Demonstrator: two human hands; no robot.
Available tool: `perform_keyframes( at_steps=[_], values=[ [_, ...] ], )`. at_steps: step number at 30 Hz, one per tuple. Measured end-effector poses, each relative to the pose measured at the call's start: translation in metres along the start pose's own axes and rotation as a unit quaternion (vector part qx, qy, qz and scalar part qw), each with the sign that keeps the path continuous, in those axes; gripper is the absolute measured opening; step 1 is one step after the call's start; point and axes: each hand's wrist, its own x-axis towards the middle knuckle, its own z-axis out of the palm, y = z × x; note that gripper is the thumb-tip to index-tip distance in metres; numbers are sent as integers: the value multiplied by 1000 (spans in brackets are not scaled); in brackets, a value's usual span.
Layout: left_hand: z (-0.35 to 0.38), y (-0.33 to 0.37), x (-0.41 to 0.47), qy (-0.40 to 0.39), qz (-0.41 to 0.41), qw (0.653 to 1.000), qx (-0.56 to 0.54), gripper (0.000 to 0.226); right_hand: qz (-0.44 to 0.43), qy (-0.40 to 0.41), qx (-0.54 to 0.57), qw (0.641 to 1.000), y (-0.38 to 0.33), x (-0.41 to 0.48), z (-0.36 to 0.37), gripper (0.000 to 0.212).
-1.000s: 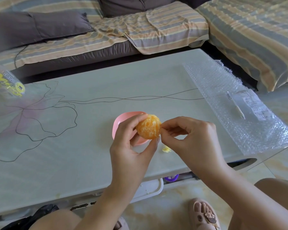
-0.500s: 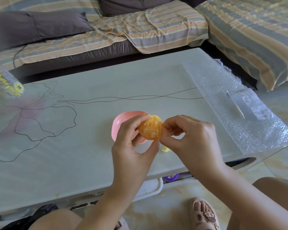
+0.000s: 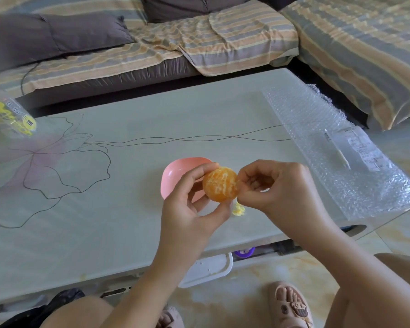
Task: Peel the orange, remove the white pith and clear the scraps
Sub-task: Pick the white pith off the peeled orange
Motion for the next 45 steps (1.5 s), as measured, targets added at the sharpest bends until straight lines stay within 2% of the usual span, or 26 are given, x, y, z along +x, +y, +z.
perform_keyframes(
  at_steps=[4,8,14,16,21,30,38,41,45],
  values=[
    [-3,0,4,-21,-29,999,-29,52,5,-16,1,1000,1,2,-2,15],
    [-5,-1,7,-31,-46,997,-56,55,38,-39,52,997,1,4,-4,12],
    [-8,-4,9,-13,-47,997,-56,50,52,-64,104,991,-1,4,-7,3],
    [-7,-4,9,-3,-44,997,-57,50,51,-61,111,991,-2,3,-6,8],
    [-6,-4,8,-9,-30,998,-51,54,50,-56,88,993,-2,4,-7,11],
    [-4,-3,5,-26,-23,999,-20,53,48,-98,65,992,1,4,-11,12],
    [-7,-1,6,-35,-53,995,-73,52,64,-43,94,993,6,10,-11,12],
    [-10,-3,8,-29,-74,990,-117,52,80,-9,44,996,16,13,-10,12],
    [-11,-11,10,-17,-132,977,-165,48,63,-16,-101,993,35,17,1,14]
  ],
)
